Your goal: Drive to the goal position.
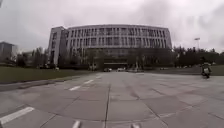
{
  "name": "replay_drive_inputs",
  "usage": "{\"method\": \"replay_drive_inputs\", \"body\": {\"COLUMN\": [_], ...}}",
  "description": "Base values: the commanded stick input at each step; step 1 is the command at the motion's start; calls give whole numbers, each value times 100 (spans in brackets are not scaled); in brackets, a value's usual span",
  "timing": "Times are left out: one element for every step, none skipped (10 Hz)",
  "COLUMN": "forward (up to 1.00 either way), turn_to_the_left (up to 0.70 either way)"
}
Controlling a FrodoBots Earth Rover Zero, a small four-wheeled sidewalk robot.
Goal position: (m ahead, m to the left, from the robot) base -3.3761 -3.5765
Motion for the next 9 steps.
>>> {"method": "replay_drive_inputs", "body": {"forward": [7, 7, 7, 7, 7, 7, 7, 7, 7], "turn_to_the_left": [0, 0, 0, 0, 0, 0, 0, 0, 0]}}
